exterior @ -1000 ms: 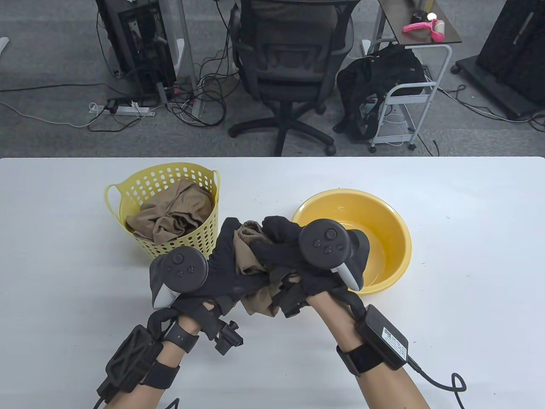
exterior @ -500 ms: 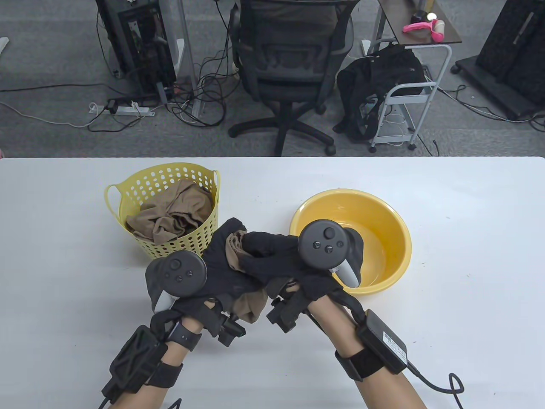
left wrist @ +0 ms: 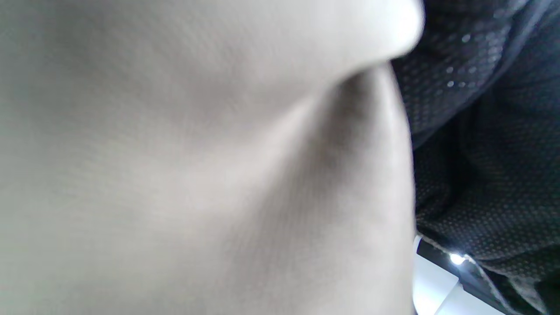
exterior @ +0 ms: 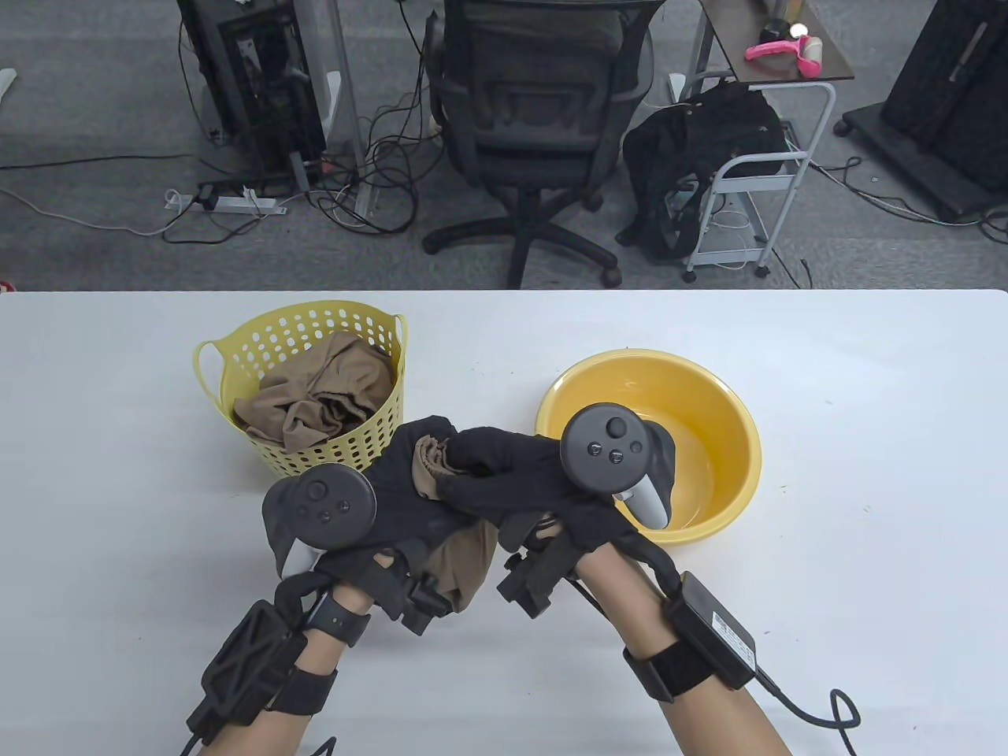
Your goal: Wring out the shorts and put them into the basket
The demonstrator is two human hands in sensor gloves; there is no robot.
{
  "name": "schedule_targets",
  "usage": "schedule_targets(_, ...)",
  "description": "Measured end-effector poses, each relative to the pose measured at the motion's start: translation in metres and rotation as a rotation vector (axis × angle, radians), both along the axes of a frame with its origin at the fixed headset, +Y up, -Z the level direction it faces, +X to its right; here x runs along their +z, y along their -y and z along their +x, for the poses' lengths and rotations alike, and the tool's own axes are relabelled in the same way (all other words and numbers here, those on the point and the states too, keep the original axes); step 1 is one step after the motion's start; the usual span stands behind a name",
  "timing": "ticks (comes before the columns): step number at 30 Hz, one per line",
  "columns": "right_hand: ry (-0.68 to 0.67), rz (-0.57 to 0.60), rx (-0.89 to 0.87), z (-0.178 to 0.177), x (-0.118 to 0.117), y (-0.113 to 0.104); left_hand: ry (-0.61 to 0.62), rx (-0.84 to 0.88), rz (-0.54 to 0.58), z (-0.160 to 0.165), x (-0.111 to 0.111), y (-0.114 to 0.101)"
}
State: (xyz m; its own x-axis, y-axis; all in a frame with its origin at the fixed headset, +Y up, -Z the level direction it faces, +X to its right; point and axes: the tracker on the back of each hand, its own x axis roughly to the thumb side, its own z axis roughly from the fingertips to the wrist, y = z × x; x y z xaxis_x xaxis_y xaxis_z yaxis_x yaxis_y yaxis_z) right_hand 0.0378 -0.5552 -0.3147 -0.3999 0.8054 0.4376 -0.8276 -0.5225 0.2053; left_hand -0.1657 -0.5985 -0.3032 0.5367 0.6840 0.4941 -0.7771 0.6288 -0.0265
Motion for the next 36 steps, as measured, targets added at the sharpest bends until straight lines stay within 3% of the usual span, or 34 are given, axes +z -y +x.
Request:
schedule_targets(20,0.071,-0.055,-0.039,0.032,-0.013,0.013,0.009,0.130,-0.057,-0.023,-0.002,0.000)
schedule_targets(25,0.047,-0.157,-0.073,0.043,-0.024,0.025,0.051,0.210,-0.065,-0.031,-0.001,-0.005)
schedule_targets(36,-0.091,-0.457,-0.265,0.047,-0.043,0.072,0.311,0.477,-0.071,-0.041,-0.003,-0.013)
